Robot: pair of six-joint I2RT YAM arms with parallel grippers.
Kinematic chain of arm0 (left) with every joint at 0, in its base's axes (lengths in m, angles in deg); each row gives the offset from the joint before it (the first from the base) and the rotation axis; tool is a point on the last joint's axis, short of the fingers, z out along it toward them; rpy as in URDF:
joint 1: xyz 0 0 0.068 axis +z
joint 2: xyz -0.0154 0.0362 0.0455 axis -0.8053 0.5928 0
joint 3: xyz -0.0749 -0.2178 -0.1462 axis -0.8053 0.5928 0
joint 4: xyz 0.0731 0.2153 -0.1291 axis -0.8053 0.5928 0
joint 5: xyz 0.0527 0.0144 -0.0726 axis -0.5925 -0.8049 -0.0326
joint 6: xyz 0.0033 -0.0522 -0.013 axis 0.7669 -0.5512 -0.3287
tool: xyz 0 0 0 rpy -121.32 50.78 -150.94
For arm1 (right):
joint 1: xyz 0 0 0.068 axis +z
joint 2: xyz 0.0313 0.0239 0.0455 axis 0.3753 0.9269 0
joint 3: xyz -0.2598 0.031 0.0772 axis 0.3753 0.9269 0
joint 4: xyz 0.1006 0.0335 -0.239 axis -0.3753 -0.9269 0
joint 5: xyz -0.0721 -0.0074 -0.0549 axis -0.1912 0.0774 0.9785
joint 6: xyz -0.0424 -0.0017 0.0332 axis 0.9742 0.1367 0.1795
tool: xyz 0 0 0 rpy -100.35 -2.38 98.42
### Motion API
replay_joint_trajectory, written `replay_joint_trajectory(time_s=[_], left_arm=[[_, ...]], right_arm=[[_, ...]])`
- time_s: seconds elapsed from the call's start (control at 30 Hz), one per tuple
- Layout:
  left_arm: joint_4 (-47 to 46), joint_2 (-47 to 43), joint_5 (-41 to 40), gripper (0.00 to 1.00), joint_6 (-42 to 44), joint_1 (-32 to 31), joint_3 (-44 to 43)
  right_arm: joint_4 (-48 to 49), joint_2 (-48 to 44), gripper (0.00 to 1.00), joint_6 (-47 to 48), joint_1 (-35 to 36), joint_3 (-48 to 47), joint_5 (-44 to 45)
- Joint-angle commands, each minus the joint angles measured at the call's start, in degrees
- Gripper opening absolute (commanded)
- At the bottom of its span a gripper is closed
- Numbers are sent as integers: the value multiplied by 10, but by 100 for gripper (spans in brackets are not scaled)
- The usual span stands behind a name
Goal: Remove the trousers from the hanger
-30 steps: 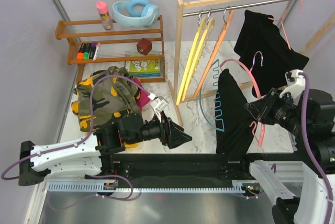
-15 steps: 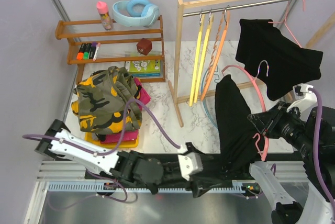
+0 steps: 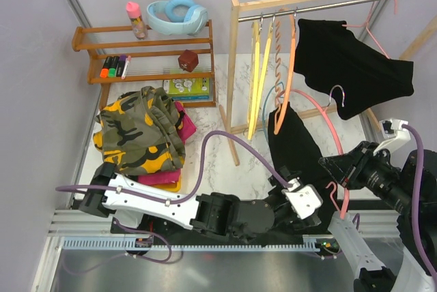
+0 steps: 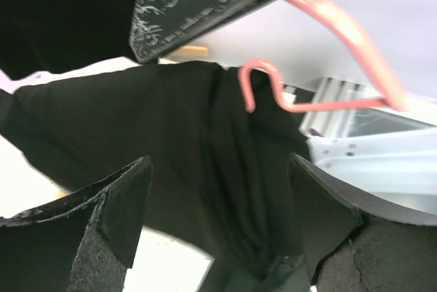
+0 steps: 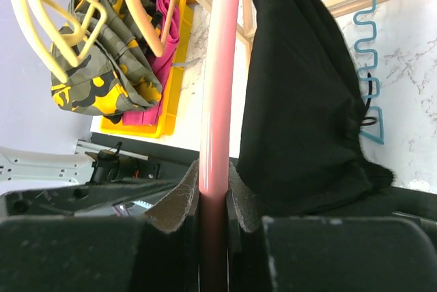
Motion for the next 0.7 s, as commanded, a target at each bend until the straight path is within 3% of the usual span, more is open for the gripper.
replay_joint_trajectory(time_s=[0.0,0.2,0.3,0.4,0.43,0.5,0.53,0.67], left_arm=[[15,25,-11,85,30,15,-42],[34,63,1,78,27,33,-81],[55,77,0,70,19,44,-97],[70,80,2,56,9,56,-105],[83,80,6,46,10,61,-108],[93,78,9,37,11,61,-110],[98,74,14,25,11,61,-115],[131,53,36,3,-8,60,-124]], right_arm=[[-4,-8,0,-2,1,-11,-19],[7,-15,0,-8,1,0,-34],[6,-16,0,-7,1,0,-38],[6,-18,0,-9,1,-3,-40],[6,-20,0,-9,1,-3,-40],[5,-20,0,-7,0,-4,-33],[3,-21,0,-4,1,-1,-29],[-7,-22,0,5,2,13,28]])
